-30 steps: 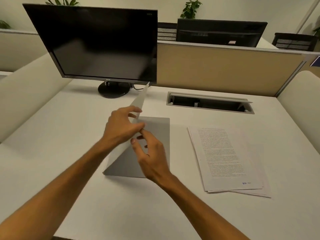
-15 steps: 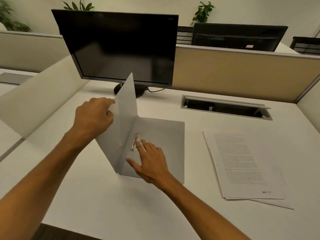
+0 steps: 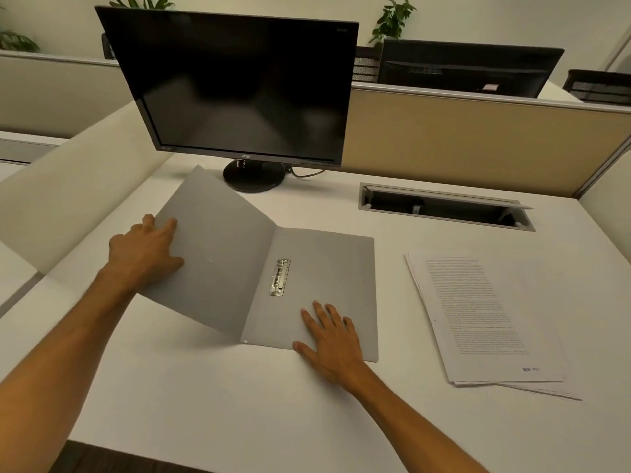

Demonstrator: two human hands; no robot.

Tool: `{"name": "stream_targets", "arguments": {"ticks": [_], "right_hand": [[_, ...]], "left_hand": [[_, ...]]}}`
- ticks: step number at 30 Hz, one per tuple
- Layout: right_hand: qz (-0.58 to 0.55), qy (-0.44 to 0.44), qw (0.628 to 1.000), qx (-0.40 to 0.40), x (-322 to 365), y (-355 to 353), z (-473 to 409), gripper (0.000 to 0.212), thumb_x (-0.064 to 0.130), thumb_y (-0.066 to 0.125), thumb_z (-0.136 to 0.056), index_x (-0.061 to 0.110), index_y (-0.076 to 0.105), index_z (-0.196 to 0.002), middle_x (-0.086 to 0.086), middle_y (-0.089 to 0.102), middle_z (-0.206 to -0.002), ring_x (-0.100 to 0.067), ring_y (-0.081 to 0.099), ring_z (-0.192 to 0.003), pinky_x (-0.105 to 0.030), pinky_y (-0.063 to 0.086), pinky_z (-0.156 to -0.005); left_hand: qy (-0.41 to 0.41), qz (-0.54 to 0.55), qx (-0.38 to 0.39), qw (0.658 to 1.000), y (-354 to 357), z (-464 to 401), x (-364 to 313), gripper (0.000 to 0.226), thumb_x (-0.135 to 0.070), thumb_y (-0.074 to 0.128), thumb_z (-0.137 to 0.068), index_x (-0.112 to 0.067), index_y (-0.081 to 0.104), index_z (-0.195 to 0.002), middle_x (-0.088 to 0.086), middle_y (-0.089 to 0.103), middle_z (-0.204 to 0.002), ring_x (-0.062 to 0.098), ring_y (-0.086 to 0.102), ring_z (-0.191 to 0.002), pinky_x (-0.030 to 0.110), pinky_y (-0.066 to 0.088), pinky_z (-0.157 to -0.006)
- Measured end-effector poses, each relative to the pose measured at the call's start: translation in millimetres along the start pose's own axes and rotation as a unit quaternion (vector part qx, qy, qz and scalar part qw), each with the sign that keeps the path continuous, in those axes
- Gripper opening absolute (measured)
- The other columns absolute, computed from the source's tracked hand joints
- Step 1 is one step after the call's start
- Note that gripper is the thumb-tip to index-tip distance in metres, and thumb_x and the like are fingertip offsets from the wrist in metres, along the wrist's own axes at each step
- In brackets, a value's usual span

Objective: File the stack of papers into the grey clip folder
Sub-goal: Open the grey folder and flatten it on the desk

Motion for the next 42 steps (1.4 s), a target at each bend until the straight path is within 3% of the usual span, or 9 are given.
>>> {"name": "stream_targets", "arguments": {"ticks": [6, 12, 17, 21, 24, 26, 30, 34, 42], "right_hand": [[-0.001, 0.003, 1.0, -0.007, -20, 0, 14, 0.093, 0.079, -0.008, -0.067, 0.036, -0.002, -0.15, 0.006, -0.01, -0.161, -0.019, -0.01, -0.148, -0.04, -0.008, -0.114], [0.006, 0.009, 1.0, -0.014, -41, 1, 31, 0.087, 0.078, -0.004, -0.072, 0.038, -0.004, -0.149, 0.008, -0.009, -0.161, -0.018, -0.011, -0.148, -0.038, -0.011, -0.113], [-0.003, 0.009, 1.0, -0.023, -51, 2, 38, 0.087, 0.079, -0.004, -0.073, 0.038, -0.001, -0.149, 0.009, -0.008, -0.161, -0.018, -0.01, -0.148, -0.037, -0.012, -0.112], [-0.01, 0.012, 0.999, -0.029, -52, 0, 40, 0.089, 0.079, -0.003, -0.071, 0.038, 0.0, -0.15, 0.009, -0.007, -0.161, -0.018, -0.009, -0.148, -0.037, -0.012, -0.112], [-0.036, 0.019, 0.999, -0.027, -49, -6, 38, 0.095, 0.082, 0.0, -0.067, 0.036, 0.011, -0.15, 0.009, 0.001, -0.161, -0.018, -0.002, -0.149, -0.04, -0.004, -0.117], [-0.067, 0.031, 0.997, -0.035, -46, -12, 33, 0.09, 0.084, 0.014, -0.073, 0.034, 0.025, -0.147, 0.007, 0.012, -0.16, -0.018, 0.007, -0.148, -0.04, 0.008, -0.118], [-0.097, 0.016, 0.994, -0.043, -38, -19, 16, 0.062, 0.059, 0.043, -0.089, 0.028, 0.036, -0.142, 0.003, 0.026, -0.156, -0.018, 0.022, -0.143, -0.039, 0.022, -0.115], [-0.071, -0.019, 0.997, -0.028, -24, -23, -4, 0.064, 0.055, 0.044, -0.09, 0.029, 0.028, -0.147, -0.002, 0.029, -0.154, -0.02, 0.026, -0.141, -0.041, 0.026, -0.112], [0.011, -0.038, 0.997, -0.06, -4, -19, -24, 0.066, 0.06, 0.036, -0.092, 0.029, 0.022, -0.149, -0.006, 0.028, -0.154, -0.024, 0.028, -0.138, -0.042, 0.029, -0.107]], "left_hand": [[-0.021, 0.079, 0.0, 0.997, 40, 0, -4, 0.079, -0.054, 0.059, -0.08, -0.023, 0.025, -0.144, 0.016, 0.024, -0.149, 0.035, 0.034, -0.131, 0.053, 0.041, -0.095], [-0.029, 0.076, 0.031, 0.996, 96, 5, -18, 0.08, -0.066, 0.045, -0.082, -0.019, 0.025, -0.143, 0.018, 0.011, -0.156, 0.039, 0.018, -0.141, 0.057, 0.031, -0.105], [-0.025, 0.103, 0.051, 0.993, 129, 13, -33, 0.075, -0.067, 0.04, -0.083, -0.019, 0.031, -0.141, 0.016, 0.017, -0.156, 0.037, 0.017, -0.141, 0.056, 0.03, -0.106], [-0.024, 0.116, 0.029, 0.993, 142, 21, -46, 0.062, -0.055, 0.039, -0.088, -0.016, 0.04, -0.136, 0.016, 0.025, -0.153, 0.034, 0.02, -0.142, 0.055, 0.024, -0.11], [-0.001, 0.175, 0.005, 0.985, 148, 27, -61, 0.064, -0.043, 0.032, -0.079, -0.012, 0.043, -0.133, 0.016, 0.034, -0.148, 0.032, 0.022, -0.141, 0.057, 0.017, -0.111], [0.029, 0.21, -0.026, 0.977, 151, 32, -73, 0.065, -0.039, 0.03, -0.076, -0.01, 0.046, -0.132, 0.016, 0.037, -0.147, 0.032, 0.024, -0.14, 0.057, 0.014, -0.111], [0.132, 0.21, -0.055, 0.967, 155, 39, -101, 0.066, -0.046, 0.023, -0.083, -0.01, 0.051, -0.131, 0.014, 0.043, -0.145, 0.031, 0.032, -0.14, 0.057, 0.012, -0.113], [0.21, 0.168, -0.051, 0.962, 157, 48, -128, 0.077, -0.061, 0.011, -0.091, -0.011, 0.05, -0.134, 0.012, 0.045, -0.145, 0.029, 0.038, -0.137, 0.044, 0.005, -0.115], [0.196, 0.209, -0.04, 0.957, 170, 55, -148, 0.089, -0.072, -0.002, -0.082, -0.017, 0.026, -0.148, 0.008, 0.017, -0.159, 0.024, 0.012, -0.147, 0.039, -0.001, -0.117]]}}
Point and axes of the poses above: each hand's wrist, its own z-axis away from the middle knuckle, its own y-axis out of the palm, x = y × z, the point moved 2 cm from there along -z, towards the middle knuckle
